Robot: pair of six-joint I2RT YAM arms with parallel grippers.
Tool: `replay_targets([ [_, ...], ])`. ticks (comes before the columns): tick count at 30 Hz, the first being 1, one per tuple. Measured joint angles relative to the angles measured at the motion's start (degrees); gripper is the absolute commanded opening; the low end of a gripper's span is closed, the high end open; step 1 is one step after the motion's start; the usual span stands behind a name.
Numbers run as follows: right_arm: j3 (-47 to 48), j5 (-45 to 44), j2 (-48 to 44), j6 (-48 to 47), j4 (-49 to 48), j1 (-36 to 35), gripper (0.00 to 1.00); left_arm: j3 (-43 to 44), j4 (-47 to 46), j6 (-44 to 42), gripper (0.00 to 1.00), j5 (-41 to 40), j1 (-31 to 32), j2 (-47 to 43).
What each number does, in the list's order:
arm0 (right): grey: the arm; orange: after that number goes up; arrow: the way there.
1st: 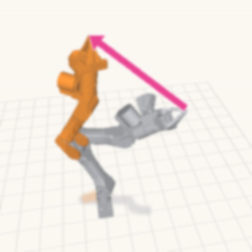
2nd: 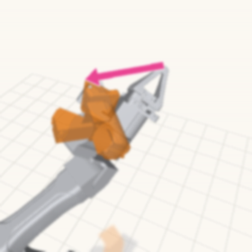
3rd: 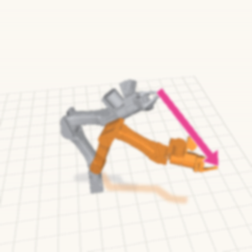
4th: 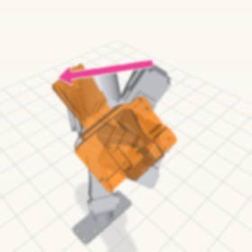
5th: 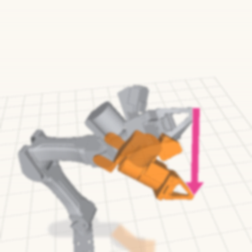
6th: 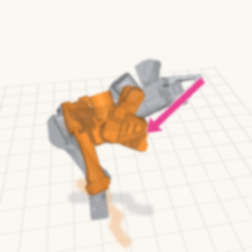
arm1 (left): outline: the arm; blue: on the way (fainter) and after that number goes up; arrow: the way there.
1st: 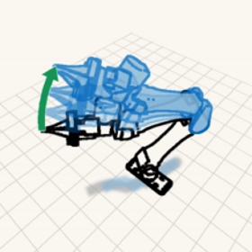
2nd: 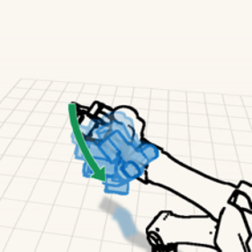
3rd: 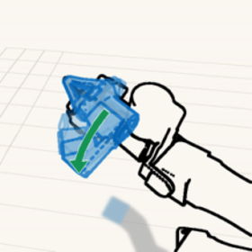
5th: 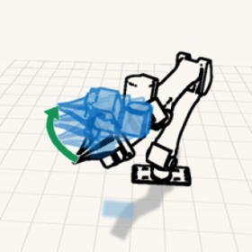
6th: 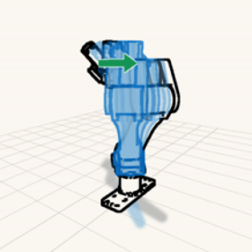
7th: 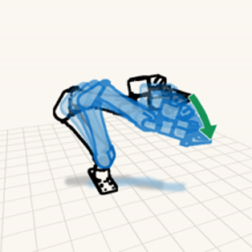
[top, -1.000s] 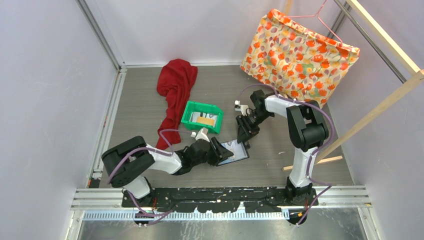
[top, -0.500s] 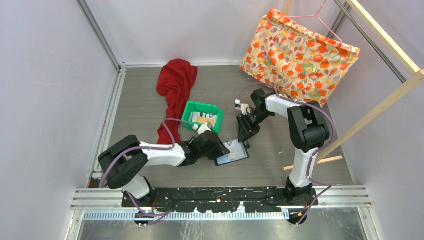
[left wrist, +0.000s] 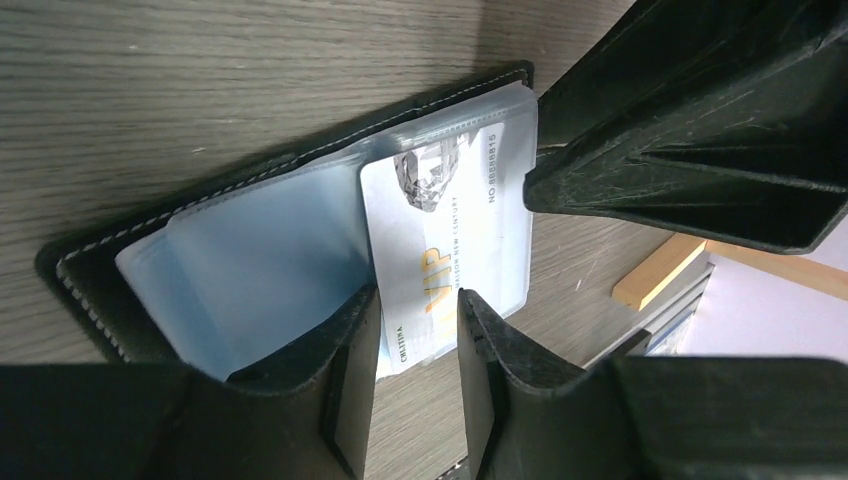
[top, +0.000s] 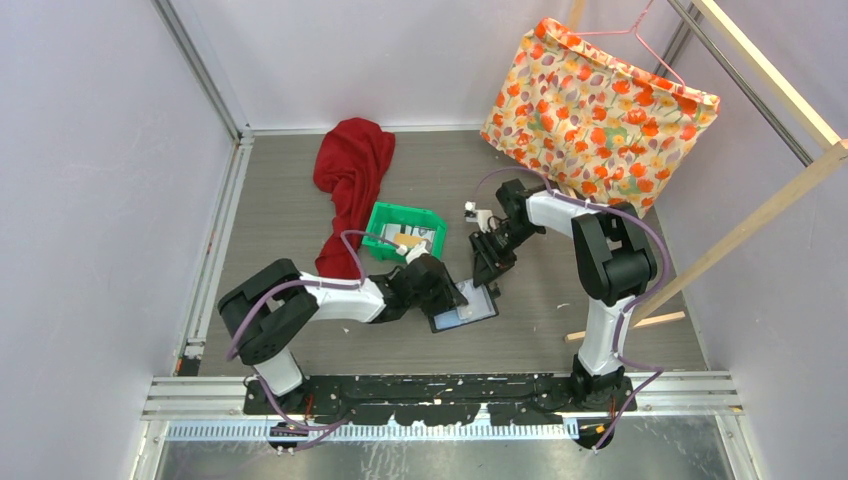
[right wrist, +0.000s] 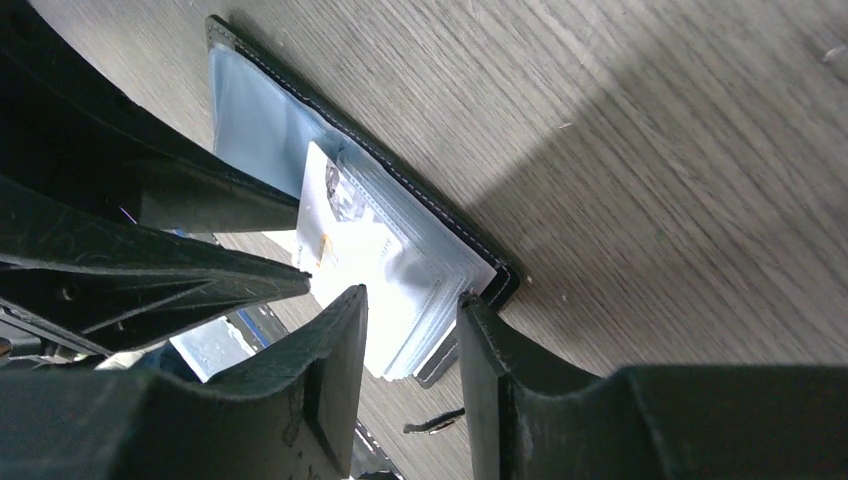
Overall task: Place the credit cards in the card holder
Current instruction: Insert the credit card into the card holder.
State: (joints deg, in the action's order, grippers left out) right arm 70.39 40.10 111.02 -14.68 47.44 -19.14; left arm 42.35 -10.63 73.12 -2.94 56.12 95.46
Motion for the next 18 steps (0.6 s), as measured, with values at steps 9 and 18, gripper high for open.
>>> replay_targets([
  [9,0.0,0.9,0.0,0.0,-0.2,0.0,0.42,5.0,0.9,-0.4,0.35,4.2,0.0,4.0],
  [18,0.4,1.6,0.0,-0.2,0.3,2.1,0.48,6.9,3.1,-1.9,0.40,5.5,-0.2,4.3],
])
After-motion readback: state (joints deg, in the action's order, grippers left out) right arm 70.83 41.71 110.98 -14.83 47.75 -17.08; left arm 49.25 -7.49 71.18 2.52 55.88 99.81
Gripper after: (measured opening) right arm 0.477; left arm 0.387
